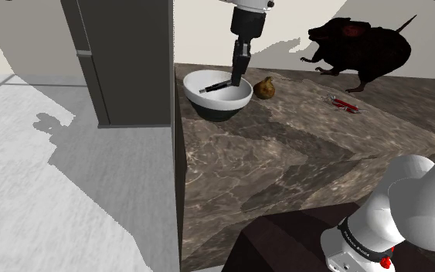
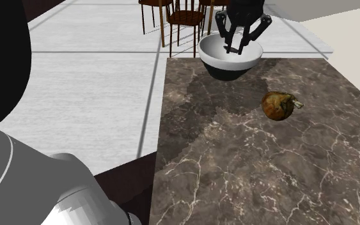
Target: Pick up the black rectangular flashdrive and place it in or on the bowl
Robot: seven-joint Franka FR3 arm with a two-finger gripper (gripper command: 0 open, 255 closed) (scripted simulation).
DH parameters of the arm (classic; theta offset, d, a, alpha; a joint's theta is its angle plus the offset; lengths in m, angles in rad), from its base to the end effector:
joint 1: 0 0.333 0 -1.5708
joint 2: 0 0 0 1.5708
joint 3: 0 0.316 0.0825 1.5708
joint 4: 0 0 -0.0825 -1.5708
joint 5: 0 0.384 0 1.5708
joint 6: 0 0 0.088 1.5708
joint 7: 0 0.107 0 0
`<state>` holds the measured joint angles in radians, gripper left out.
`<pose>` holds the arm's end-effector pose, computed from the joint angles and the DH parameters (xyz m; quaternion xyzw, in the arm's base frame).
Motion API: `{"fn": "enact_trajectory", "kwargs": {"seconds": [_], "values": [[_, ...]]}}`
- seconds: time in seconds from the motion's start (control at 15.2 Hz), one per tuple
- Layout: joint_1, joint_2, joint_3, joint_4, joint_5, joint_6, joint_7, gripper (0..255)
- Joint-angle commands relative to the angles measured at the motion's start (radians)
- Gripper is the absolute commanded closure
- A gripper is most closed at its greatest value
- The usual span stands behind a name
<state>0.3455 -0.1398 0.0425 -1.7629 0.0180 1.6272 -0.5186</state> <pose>0.4745 0.1975 0.6130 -0.8993 -0.4373 -0.0024 0.0059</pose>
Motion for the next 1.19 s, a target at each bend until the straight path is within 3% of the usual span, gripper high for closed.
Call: {"fn": "enact_trajectory", "kwargs": {"seconds": [0.0,0.07,0.4,0.66,1.12], "values": [[0.0,0.0,0.0,0.0,0.0,0.0,0.0,255],[0.0,0.0,0.0,0.0,0.0,0.0,0.0,0],[0.0,0.0,0.0,0.0,0.0,0.0,0.0,0],[-0.001,0.036,0.0,0.171,-0.002,-0.135,0.001,0],[-0.001,0.036,0.0,0.171,-0.002,-0.135,0.001,0]]}}
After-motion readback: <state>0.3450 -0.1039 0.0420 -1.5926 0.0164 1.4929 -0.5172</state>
